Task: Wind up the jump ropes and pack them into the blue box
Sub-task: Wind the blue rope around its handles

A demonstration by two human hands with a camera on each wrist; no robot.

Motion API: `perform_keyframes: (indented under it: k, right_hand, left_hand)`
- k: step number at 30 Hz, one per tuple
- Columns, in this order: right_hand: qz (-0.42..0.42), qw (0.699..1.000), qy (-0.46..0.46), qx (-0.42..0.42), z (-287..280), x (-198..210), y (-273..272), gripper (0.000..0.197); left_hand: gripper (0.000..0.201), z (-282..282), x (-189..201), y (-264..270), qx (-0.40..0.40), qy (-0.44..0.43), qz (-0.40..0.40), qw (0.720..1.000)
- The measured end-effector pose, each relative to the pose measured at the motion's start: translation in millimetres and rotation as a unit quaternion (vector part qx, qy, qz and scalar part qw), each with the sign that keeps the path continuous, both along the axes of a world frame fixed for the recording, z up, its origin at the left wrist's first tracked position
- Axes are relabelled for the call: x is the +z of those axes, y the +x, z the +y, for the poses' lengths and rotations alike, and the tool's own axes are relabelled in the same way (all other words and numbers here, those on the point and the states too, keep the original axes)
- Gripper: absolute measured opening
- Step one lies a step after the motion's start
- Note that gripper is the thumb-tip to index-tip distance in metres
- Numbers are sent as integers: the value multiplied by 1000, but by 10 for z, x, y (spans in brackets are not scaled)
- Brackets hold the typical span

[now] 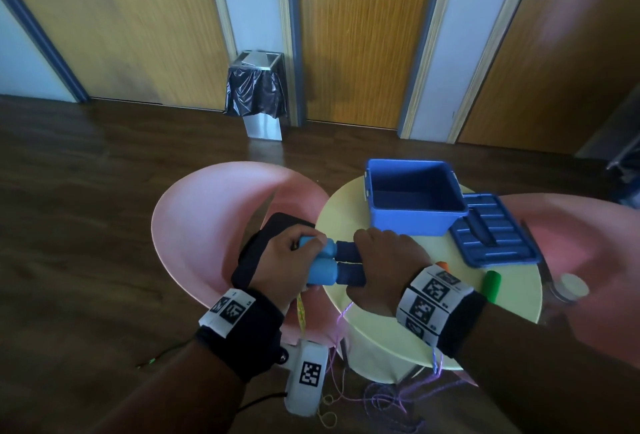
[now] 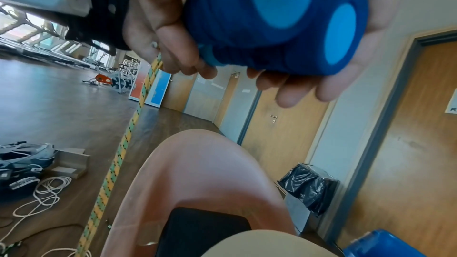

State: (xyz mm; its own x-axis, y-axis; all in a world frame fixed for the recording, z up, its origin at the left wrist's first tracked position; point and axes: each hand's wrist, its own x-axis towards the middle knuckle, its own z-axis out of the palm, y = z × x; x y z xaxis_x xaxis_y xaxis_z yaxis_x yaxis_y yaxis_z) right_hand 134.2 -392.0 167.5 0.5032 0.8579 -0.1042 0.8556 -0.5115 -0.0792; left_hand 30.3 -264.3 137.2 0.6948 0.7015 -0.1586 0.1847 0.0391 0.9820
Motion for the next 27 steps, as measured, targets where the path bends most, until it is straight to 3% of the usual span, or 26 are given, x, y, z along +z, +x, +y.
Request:
perform_keyframes:
  k: [6,8,9,10,11,14,16,18,21,23,25,27]
  right_hand:
    - [98,991,0,-95,-68,-13,116,26]
    - [199,965,43,-166,-109,-80,195,29]
    - [264,939,95,-202,-122,-104,224,32]
    - [336,898,162,-232,-137,-114,242,36]
    - [421,838,231,-260,-151,-114,248,38]
    - [639,616,362,-285,-183,-73,245,36]
    - [717,527,378,-255,-208,-10,216,41]
    - [776,472,363,-209,-220,56,188,50]
    - [828,413,343,-161,-270,162,169,60]
    - [849,387,336,-130,-321,233,181,60]
    - [848,390,337,-120,-377,278,213,51]
    - [826,425,343,-141,-395,293,279,44]
  left_hand:
    - [20,12,-10,120,-39,-5,-1,999]
    - [37,16,7,134,-34,-16,-32,999]
    - [42,24,3,144,-33,2,-38,999]
    - [43,30,-17,160,-44,16,-47,998]
    - [41,25,-43,175,-59,21,-59,996]
    - [35,-37,-22,232,-98,33,-69,992]
    - [34,-126,33,276,-133,12,-75,988]
    - [37,-198,109,323,-159,-37,-77,984]
    - [61,-200,112,405,-182,-75,-47,979]
    - [66,-177,121,427,-188,-76,-34,979]
    - [60,-163,142,411,-200,-48,-35,978]
    - [46,-154,216,359,-208,38,-35,977]
